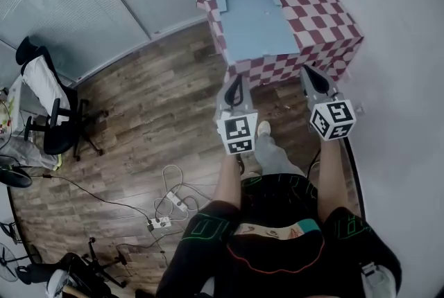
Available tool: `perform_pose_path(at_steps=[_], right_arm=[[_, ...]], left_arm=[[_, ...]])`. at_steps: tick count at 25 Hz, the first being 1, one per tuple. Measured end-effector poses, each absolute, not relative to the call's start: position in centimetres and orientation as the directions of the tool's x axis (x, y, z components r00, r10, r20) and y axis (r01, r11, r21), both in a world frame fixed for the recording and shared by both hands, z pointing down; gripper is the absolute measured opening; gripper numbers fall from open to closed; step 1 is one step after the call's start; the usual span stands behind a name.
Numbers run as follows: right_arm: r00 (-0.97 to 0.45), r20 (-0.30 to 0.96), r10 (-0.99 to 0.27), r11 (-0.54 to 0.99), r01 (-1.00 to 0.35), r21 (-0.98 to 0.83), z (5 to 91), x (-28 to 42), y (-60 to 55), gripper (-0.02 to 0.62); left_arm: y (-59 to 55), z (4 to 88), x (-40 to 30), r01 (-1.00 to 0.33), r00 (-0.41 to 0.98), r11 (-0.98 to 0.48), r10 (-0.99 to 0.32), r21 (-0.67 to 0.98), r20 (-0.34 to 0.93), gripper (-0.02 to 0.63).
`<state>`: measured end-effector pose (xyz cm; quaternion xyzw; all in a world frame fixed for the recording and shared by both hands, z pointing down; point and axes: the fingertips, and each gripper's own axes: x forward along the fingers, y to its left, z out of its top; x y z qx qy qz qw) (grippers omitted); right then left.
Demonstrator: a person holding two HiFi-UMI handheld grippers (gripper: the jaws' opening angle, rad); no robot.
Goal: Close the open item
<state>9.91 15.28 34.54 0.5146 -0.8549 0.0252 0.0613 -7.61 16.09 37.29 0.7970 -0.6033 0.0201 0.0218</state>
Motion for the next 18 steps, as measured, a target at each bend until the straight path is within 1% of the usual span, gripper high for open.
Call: perform_pose_path(at_steps=[7, 11, 18], right_arm=[[-0.485, 0.136, -0.864, 0.489, -0.873, -0.008, 36.0, 9.8, 10.1, 0.003], [-0.481, 0.128, -0.867, 0.481, -0.876, -0.035, 36.5, 10.9, 6.6, 0.003], [-0.489, 0.156, -0.858, 0.477, -0.872, -0.11, 39.2, 12.5, 0.6, 0.002]], left_arm=[[11.4, 39.1, -8.1, -0.971, 0.237, -0.238, -0.966, 0.009, 0.101, 0.009], [8.3, 40.5, -7.3, -0.972, 0.234, -0.235, -0.962, 0.016, 0.139, 0.009], [2.4, 43.1, -5.3, -0.975, 0.217, -0.224, -0.954, -0.009, 0.205, 0.009]])
